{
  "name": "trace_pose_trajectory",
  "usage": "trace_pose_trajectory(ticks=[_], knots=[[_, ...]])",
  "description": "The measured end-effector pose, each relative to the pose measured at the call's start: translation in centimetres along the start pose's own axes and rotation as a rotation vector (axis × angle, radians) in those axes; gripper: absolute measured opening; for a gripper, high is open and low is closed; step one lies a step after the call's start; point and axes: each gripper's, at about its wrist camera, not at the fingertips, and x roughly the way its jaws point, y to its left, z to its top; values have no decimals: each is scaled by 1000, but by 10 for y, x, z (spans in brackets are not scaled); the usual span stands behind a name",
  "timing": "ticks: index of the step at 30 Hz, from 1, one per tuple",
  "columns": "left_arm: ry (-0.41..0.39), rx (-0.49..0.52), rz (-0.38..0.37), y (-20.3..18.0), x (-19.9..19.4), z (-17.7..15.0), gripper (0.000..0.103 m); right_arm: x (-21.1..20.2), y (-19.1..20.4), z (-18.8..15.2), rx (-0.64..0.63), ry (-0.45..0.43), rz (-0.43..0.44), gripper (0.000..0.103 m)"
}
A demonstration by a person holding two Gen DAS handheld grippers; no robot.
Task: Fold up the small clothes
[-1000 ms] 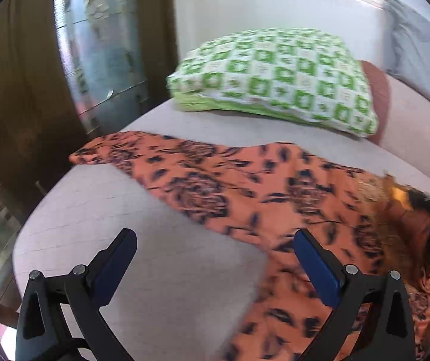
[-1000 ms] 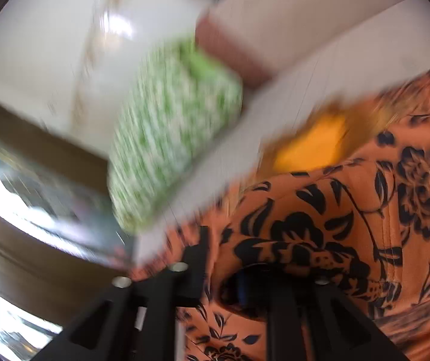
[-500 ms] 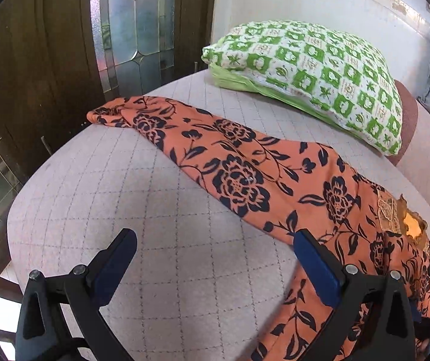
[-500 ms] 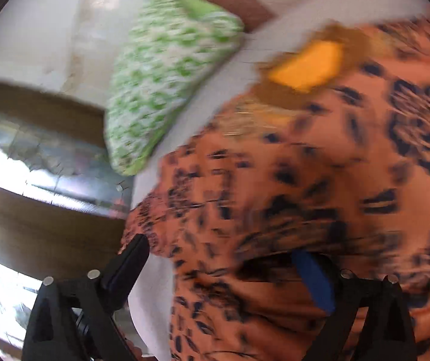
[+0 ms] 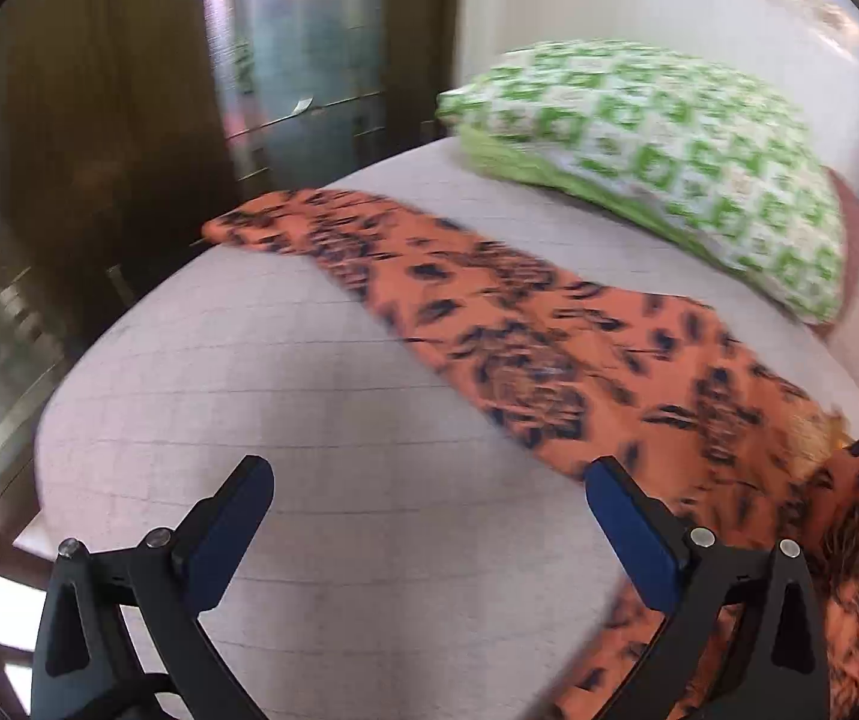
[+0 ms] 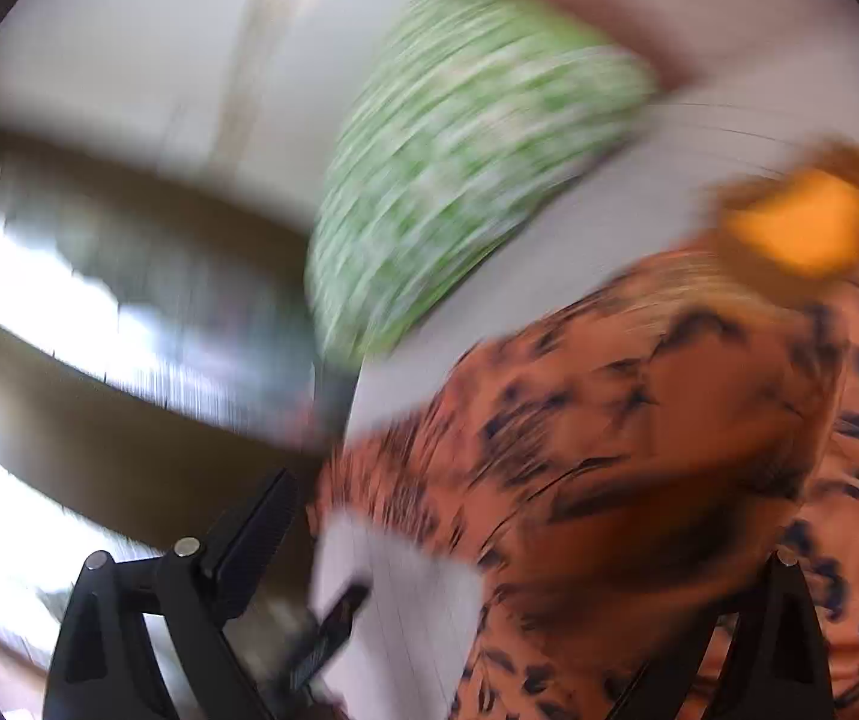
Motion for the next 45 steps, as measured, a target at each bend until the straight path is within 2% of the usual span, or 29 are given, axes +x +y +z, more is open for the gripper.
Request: trace_pose_trajectory(ticks=[2,3,6,8,11,14,16,17,19,21,24,26,29,31,33,34,35,36,37,42,45], knots=[[17,-29,37,8,6,2,103,15,19,-9,-126,58,-54,97],[19,-36,41,10,8,2,103,18,16,-11,-130,62,-71,97],[16,-46,46,14,7,0,103,10,-25,-16,13,57,-66,97],[15,-33,37,11,7,-1,103,-7,-58,-19,124,4,-69,97],[16,-12,17,2,6,-3,103,-33,-92,-27,233,-49,-71,95],[0,-2,-27,-9,2,-5,103,-57,-116,-37,283,-107,-72,90],[23,28,-35,-20,6,-7,103,-59,-134,-42,322,-107,-103,90],[46,42,-28,-25,11,-10,103,-53,-152,-47,364,-59,-147,82],[95,42,-31,-30,19,-12,103,-55,-160,-45,361,-51,-162,69],[105,21,-43,-30,21,-12,103,-65,-152,-42,338,-39,-187,69],[95,0,-32,-26,22,-7,103,-88,-131,-46,215,-20,-257,69],[105,-22,-42,-19,26,-3,103,-112,-117,-60,121,-26,-261,71],[99,-68,-32,0,31,4,103,-132,-118,-87,94,-23,-205,76],[79,-107,-57,15,34,12,103,-136,-135,-108,127,-22,-185,77],[54,-127,-90,29,39,23,103,-128,-162,-121,251,-48,-144,78],[50,-138,-114,38,45,31,103,-130,-165,-120,305,-103,-128,79],[53,-152,-130,46,51,40,103,-131,-165,-117,349,-124,-114,86],[57,-166,-142,52,56,48,103,-129,-165,-114,353,-111,-104,90],[67,-195,-186,63,64,60,103,-126,-163,-110,344,-89,-108,93],[113,-301,-345,91,93,109,102,-117,-151,-103,306,-43,-170,100],[123,-305,-325,96,114,128,86,-111,-150,-98,307,-23,-179,102]])
